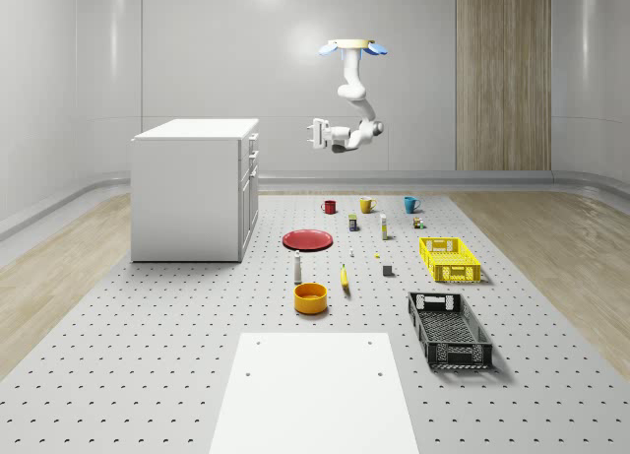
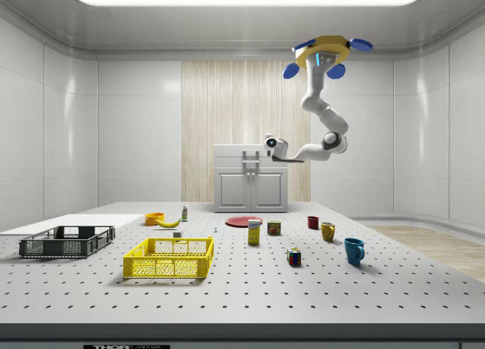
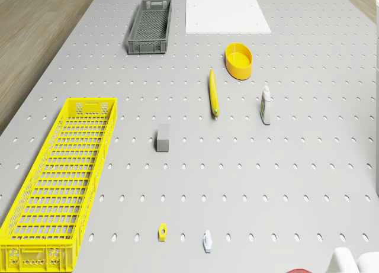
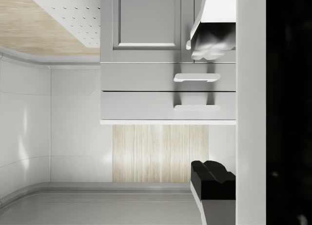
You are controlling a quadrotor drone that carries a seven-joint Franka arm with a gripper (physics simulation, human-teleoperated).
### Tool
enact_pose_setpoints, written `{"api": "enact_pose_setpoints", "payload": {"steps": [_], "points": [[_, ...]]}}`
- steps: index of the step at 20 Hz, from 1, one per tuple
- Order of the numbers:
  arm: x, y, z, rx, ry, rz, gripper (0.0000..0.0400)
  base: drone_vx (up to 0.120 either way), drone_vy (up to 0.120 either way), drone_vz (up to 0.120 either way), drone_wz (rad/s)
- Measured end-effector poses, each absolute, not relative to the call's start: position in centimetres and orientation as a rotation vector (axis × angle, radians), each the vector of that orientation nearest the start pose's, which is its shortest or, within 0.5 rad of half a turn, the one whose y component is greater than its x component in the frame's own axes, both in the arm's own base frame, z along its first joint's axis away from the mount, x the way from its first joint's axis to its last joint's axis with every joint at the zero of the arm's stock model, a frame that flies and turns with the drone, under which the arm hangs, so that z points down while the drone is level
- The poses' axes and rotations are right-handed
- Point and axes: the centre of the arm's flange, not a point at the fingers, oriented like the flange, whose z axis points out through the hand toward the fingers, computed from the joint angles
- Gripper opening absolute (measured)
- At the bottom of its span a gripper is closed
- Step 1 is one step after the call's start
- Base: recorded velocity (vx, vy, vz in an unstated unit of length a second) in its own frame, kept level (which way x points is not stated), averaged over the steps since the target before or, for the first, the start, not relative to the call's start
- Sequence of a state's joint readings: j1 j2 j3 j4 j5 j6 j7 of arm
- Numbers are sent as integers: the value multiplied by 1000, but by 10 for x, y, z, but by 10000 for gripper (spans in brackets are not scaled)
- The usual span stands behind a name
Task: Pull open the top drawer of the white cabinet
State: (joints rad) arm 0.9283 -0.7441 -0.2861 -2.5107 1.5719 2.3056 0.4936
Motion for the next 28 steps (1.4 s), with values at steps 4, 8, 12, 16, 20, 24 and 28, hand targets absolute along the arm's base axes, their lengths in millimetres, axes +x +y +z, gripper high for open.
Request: {"api": "enact_pose_setpoints", "payload": {"steps": [4, 8, 12, 16, 20, 24, 28], "points": [[306, 248, 592, -1482, 611, 613, 305, 0, 0, 0, 0], [306, 270, 593, -1482, 611, 613, 305, 0, 0, 0, 0], [306, 292, 593, -1481, 610, 613, 305, 0, 0, 0, 0], [306, 311, 593, -1481, 610, 613, 305, 0, 0, 0, 0], [306, 332, 593, -1481, 610, 613, 305, 0, 0, 0, 0], [306, 354, 593, -1481, 610, 613, 305, 0, 0, 0, 0], [306, 376, 593, -1481, 611, 612, 305, 0, 0, 0, 0]]}}
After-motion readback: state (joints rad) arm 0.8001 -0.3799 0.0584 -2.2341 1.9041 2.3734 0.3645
